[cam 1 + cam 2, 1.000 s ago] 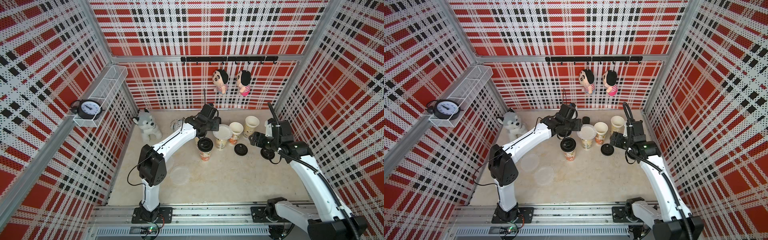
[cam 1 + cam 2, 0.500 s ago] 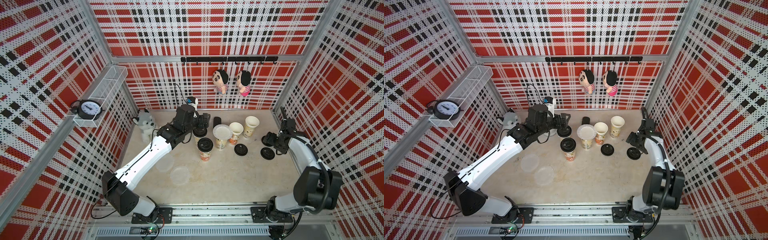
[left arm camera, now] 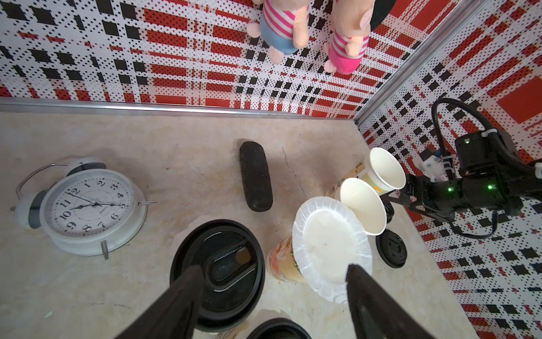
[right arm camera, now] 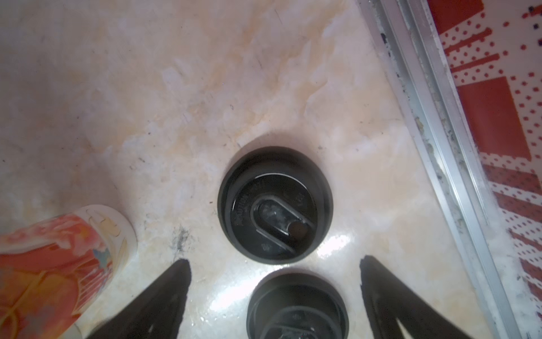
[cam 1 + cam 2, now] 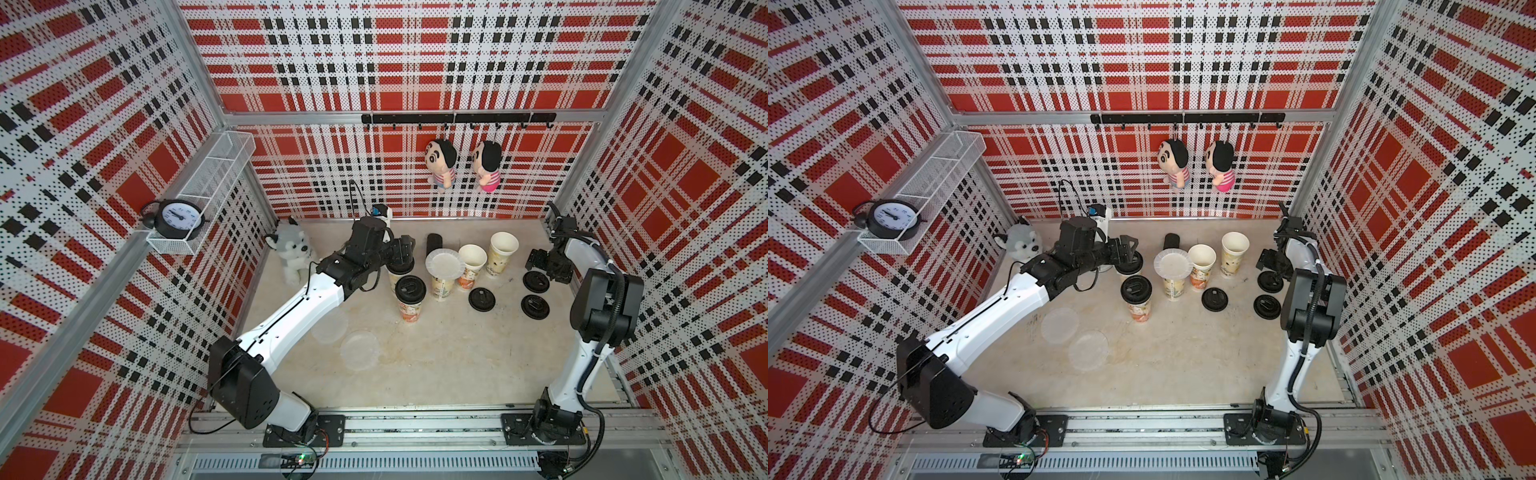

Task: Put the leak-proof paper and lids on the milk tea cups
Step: Pick up the cup lid from the center of the board.

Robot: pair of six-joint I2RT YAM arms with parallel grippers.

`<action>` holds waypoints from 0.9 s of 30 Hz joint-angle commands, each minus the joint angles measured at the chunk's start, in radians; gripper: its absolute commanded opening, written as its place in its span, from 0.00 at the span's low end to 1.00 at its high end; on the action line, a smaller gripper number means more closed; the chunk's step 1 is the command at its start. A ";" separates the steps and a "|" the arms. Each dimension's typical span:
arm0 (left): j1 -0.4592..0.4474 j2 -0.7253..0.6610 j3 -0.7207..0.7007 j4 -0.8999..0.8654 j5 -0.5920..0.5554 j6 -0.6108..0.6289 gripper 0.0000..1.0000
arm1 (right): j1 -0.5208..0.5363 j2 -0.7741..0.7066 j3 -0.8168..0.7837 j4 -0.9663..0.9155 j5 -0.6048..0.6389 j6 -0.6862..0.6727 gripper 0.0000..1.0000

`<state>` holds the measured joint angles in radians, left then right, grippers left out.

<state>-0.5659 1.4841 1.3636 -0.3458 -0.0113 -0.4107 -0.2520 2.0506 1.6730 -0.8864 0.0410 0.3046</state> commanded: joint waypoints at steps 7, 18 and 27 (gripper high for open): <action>0.010 0.047 0.026 0.006 0.007 0.007 0.80 | -0.007 0.065 0.021 -0.016 -0.025 -0.040 0.90; 0.010 0.065 0.043 -0.009 0.007 0.006 0.80 | -0.009 0.100 0.018 0.000 -0.033 -0.047 0.86; 0.011 0.064 0.046 -0.018 -0.001 0.007 0.80 | -0.011 0.109 0.017 0.007 -0.041 -0.048 0.81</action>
<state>-0.5617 1.5440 1.3808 -0.3523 -0.0078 -0.4110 -0.2520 2.1445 1.6920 -0.8894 0.0048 0.2726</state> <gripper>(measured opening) 0.801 0.814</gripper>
